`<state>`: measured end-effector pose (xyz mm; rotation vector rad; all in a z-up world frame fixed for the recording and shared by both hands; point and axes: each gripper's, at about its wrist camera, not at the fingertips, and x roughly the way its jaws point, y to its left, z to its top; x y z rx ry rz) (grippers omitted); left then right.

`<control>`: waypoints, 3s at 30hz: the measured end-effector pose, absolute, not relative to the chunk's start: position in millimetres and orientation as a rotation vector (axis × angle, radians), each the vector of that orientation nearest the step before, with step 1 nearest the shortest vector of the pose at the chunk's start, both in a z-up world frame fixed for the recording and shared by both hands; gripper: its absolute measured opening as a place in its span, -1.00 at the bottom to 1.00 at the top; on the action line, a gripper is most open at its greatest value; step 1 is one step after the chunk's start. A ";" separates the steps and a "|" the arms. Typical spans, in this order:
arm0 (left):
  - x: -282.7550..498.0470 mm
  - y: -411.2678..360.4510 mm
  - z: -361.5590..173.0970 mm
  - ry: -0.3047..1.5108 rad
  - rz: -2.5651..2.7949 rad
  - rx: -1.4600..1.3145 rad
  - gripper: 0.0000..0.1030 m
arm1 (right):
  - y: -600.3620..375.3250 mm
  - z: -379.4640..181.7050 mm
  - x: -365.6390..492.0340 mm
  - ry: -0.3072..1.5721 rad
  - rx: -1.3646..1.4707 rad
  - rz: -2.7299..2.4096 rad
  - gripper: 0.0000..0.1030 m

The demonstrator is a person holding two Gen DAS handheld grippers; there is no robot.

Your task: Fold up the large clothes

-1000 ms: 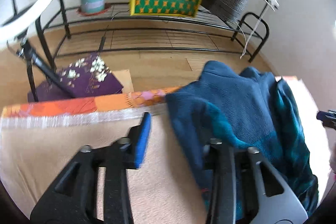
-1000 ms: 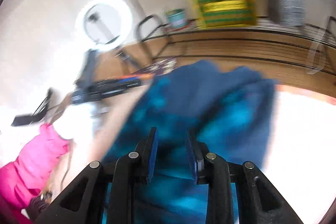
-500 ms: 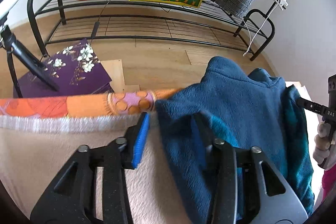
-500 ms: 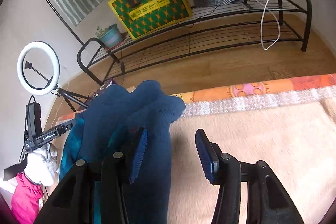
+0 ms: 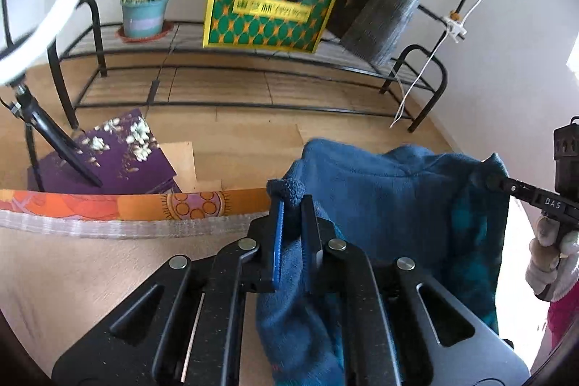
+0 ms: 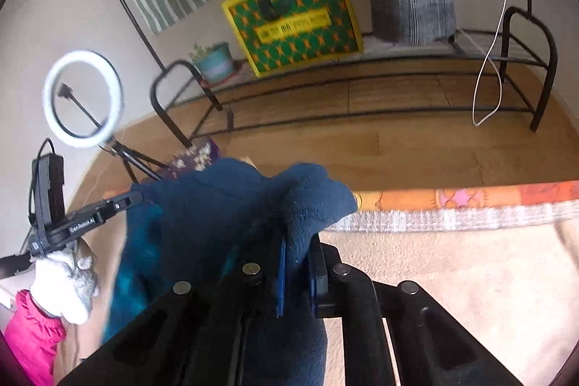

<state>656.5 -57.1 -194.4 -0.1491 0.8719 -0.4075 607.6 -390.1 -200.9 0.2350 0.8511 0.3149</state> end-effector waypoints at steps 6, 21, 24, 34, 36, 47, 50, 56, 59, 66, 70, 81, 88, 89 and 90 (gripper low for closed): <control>599.6 -56.2 -141.4 0.807 -0.450 -0.136 -0.89 | -380.9 -151.1 554.7 0.798 0.188 0.381 -0.87; 398.8 -21.7 -103.9 0.794 -0.498 -0.078 -0.91 | -367.0 -120.9 376.5 0.809 0.106 0.490 -0.87; 362.3 -14.4 -117.7 0.814 -0.488 -0.074 -0.92 | -368.2 -131.5 340.2 0.821 0.101 0.491 -0.87; 264.0 -6.8 -178.8 0.946 -0.491 0.039 -0.98 | -383.8 -178.5 258.0 0.870 0.083 0.405 -0.74; 251.7 1.7 -170.3 0.932 -0.487 0.028 -0.98 | -389.7 -169.1 239.2 0.845 0.076 0.385 -0.46; 165.6 69.4 -17.2 0.724 -0.470 -0.121 -0.97 | -418.6 -31.5 113.8 0.573 0.056 0.335 -0.46; 138.1 79.0 34.1 0.649 -0.464 -0.127 -0.94 | -425.1 3.5 81.5 0.492 0.046 0.315 -0.40; 89.8 99.2 111.9 0.519 -0.464 -0.158 -0.36 | -446.1 61.3 32.3 0.348 0.028 0.260 -0.05; 78.5 105.2 130.8 0.496 -0.461 -0.173 -0.05 | -456.1 72.4 21.1 0.318 0.046 0.244 0.02; 114.8 95.1 78.5 0.606 -0.480 -0.289 0.30 | -470.0 36.8 49.0 0.378 0.179 0.275 0.25; 175.6 76.6 14.8 0.751 -0.488 -0.385 0.30 | -460.0 -12.1 91.0 0.480 0.246 0.320 0.32; 314.2 45.3 -147.5 1.027 -0.447 -0.603 0.30 | -409.7 -144.0 201.0 0.730 0.410 0.423 0.42; 362.1 31.9 -202.9 1.120 -0.475 -0.749 0.30 | -386.9 -209.0 258.3 0.832 0.610 0.501 0.45; 366.4 28.2 -206.1 1.126 -0.489 -0.752 0.29 | -383.6 -213.5 263.6 0.837 0.621 0.504 0.45; 369.2 25.5 -207.7 1.127 -0.497 -0.753 0.13 | -380.3 -218.3 269.3 0.845 0.633 0.510 0.45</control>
